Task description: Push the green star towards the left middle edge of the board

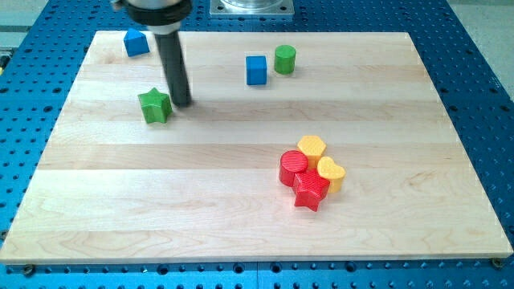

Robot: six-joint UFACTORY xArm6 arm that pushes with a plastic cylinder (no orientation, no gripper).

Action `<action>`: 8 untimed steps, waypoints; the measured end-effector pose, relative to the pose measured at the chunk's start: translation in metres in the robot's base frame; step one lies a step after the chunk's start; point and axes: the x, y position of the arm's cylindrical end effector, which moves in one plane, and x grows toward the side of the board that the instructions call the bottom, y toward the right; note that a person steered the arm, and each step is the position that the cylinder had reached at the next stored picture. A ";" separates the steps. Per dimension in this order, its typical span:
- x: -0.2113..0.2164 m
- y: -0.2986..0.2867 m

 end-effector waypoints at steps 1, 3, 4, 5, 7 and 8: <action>0.000 -0.003; 0.025 -0.067; 0.025 -0.050; 0.029 -0.011; 0.063 -0.041; 0.063 -0.081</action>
